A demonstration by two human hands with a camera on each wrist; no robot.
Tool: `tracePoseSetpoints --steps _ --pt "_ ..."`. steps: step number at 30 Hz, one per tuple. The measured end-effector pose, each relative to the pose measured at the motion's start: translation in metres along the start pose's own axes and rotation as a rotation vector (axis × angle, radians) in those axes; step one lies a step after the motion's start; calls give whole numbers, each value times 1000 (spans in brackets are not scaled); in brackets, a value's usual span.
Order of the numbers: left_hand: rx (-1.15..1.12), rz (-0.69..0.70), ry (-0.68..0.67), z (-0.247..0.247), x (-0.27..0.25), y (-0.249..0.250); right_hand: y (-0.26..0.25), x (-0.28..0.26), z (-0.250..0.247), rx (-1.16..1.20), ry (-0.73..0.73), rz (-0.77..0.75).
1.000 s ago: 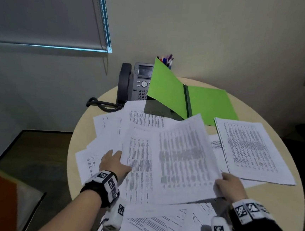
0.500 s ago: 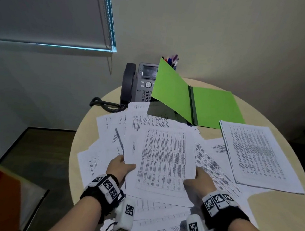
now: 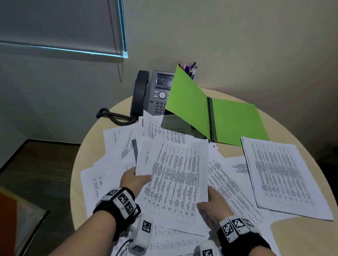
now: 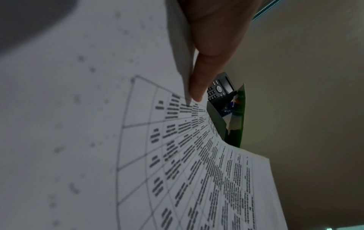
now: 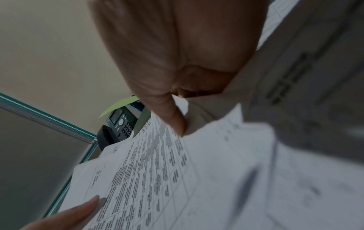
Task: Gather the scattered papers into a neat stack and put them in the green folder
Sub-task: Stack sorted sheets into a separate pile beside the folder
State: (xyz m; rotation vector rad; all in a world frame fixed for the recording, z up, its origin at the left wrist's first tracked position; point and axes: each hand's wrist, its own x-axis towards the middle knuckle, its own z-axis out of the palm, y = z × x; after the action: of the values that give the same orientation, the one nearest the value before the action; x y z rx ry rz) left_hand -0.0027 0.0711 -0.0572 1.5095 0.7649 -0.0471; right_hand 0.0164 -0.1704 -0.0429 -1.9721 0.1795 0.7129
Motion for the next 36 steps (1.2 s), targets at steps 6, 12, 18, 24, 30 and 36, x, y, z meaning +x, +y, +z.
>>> tracePoseSetpoints --steps 6,12,18,24,30,36 --pt "21 34 69 -13 6 -6 9 -3 -11 -344 -303 -19" --pt "131 25 164 -44 9 -14 23 2 -42 -472 -161 -6" --pt "158 13 175 -68 7 -23 24 9 -84 -284 259 36" --pt "197 -24 173 -81 -2 -33 3 1 -125 -287 487 -105" --pt "217 -43 133 -82 -15 -33 -7 0 -163 20 593 -144" --pt "116 -80 47 -71 -21 -46 -4 -2 -172 247 800 -141"
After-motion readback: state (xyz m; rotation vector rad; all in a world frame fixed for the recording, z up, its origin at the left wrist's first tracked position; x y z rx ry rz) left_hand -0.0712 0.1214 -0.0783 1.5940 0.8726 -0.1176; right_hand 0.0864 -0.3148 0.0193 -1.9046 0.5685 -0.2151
